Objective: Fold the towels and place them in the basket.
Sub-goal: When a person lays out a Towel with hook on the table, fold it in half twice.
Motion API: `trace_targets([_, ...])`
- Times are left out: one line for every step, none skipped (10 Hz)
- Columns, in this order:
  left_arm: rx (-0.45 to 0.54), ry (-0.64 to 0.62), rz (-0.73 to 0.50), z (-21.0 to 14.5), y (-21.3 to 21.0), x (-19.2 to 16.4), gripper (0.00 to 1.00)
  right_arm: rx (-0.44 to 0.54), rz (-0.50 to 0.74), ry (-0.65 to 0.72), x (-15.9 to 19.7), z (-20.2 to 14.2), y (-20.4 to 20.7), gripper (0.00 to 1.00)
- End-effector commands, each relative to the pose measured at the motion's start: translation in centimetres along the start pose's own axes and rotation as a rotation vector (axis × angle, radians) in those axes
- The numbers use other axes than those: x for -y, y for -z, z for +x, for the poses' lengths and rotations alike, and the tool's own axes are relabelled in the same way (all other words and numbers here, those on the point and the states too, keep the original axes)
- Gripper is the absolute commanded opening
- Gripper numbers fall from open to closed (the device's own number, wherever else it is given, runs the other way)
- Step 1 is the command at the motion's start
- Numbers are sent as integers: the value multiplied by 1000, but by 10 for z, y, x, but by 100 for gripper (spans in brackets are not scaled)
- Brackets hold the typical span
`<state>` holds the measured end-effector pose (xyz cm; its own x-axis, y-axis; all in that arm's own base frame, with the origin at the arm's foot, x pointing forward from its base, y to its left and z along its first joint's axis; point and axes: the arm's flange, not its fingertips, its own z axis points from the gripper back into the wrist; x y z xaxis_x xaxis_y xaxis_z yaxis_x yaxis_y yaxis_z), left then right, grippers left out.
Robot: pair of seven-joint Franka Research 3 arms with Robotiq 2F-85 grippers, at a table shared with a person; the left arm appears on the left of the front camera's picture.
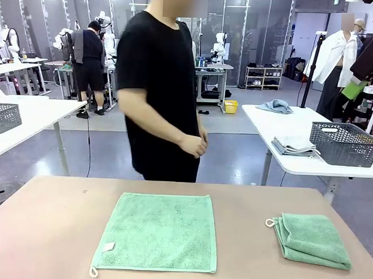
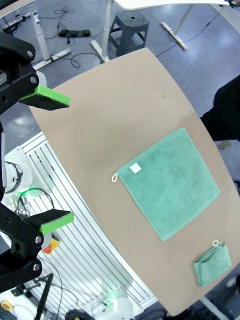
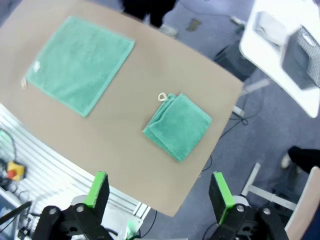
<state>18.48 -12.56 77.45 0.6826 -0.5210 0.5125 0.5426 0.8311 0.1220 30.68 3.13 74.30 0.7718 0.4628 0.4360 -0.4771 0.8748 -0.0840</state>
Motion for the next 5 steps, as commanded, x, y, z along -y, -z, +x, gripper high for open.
trace_targets([5,151,-39,-11,18,11,100,7,48,-202,-38,0,20,100])
trace_targets([-5,185,-45,-19,31,11,100,17,74,-304,-63,3,32,100])
trace_targets([-18,227,-21,-26,46,13,100,12,81,-406,-93,8,49,100])
trace_targets([-30,275,-36,-30,64,18,100,11,102,-470,-113,10,68,100])
trace_targets([-53,311,-14,-35,85,23,100,-15,139,-525,-128,10,91,100])
